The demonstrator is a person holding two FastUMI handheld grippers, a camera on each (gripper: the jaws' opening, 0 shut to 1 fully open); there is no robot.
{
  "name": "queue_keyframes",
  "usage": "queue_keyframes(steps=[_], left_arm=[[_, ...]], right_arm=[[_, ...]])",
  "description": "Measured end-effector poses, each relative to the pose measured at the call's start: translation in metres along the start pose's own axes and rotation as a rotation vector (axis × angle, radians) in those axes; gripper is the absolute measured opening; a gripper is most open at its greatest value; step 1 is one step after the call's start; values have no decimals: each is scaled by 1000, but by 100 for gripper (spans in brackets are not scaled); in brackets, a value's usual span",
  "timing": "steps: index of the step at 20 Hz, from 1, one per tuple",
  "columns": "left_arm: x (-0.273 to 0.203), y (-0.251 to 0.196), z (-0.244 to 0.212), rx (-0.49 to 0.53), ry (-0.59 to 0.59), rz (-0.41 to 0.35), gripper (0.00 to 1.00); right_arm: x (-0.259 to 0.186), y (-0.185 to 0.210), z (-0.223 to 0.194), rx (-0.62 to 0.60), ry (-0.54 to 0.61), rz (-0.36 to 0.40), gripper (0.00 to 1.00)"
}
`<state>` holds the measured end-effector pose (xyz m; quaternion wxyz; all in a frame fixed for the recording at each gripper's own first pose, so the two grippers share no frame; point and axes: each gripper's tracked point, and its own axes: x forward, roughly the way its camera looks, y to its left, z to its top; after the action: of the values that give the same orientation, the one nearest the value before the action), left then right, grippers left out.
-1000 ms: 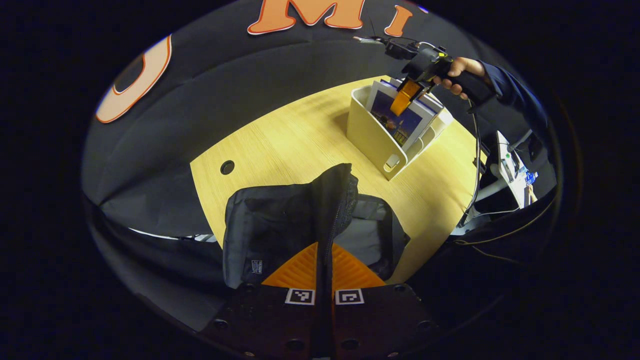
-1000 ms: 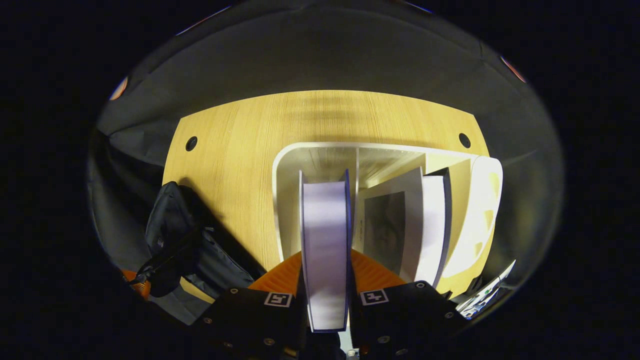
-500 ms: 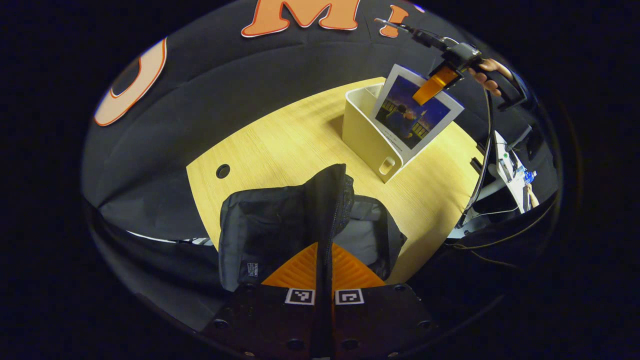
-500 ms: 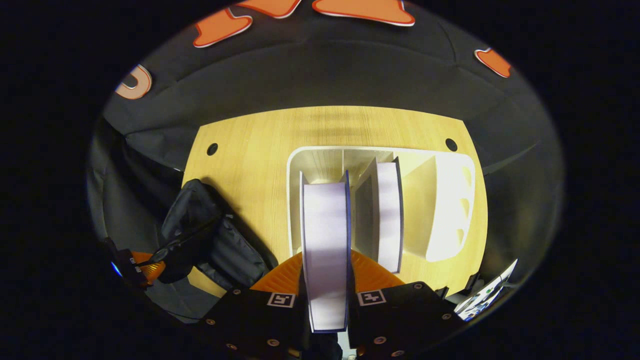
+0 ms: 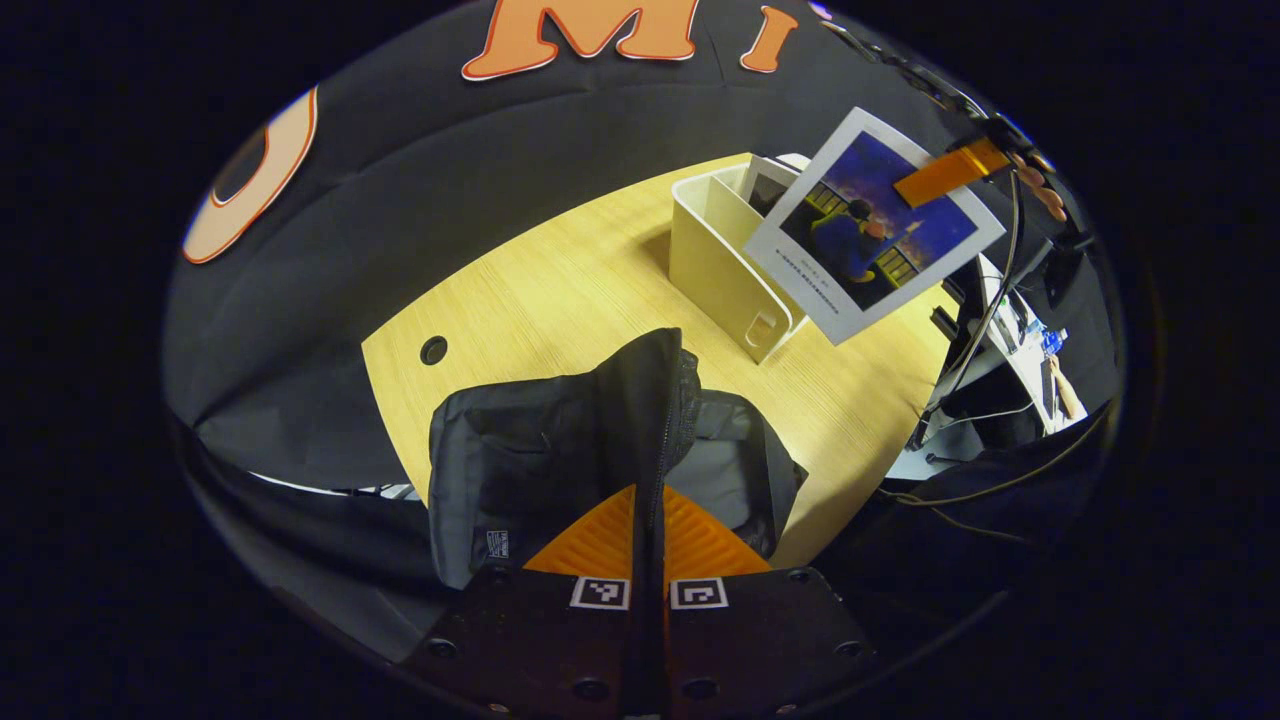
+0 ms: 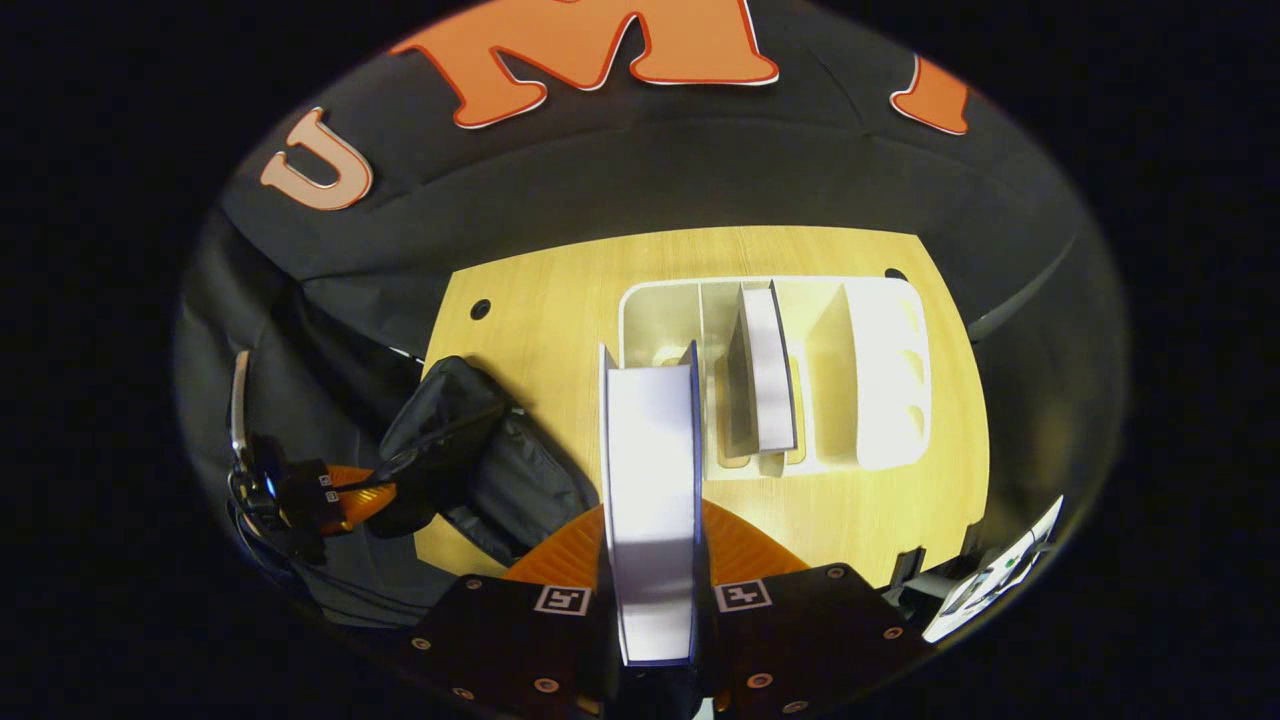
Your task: Open the schoolbag, grab two books from the bookshelf and put them into the schoolbag.
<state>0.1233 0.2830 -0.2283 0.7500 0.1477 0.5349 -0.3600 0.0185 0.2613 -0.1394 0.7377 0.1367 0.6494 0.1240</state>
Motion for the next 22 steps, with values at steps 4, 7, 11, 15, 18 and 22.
queue_keyframes(steps=[4,7,11,15,18,22], left_arm=[[1,-3,4,-3,-10,-5,1],[0,-8,12,-6,-19,2,1],[0,-16,21,-1,-31,-3,1],[-2,-15,20,-10,-36,2,1],[-4,-14,23,-13,-43,14,1],[-5,-14,22,-46,-57,23,1]], right_arm=[[-12,18,-18,13,-25,74,30],[-16,27,-18,15,-53,106,30],[-21,43,-24,8,-80,153,30],[-1,65,-47,22,-54,252,30],[24,79,-64,54,-29,312,30],[55,103,-71,138,-21,412,30]])
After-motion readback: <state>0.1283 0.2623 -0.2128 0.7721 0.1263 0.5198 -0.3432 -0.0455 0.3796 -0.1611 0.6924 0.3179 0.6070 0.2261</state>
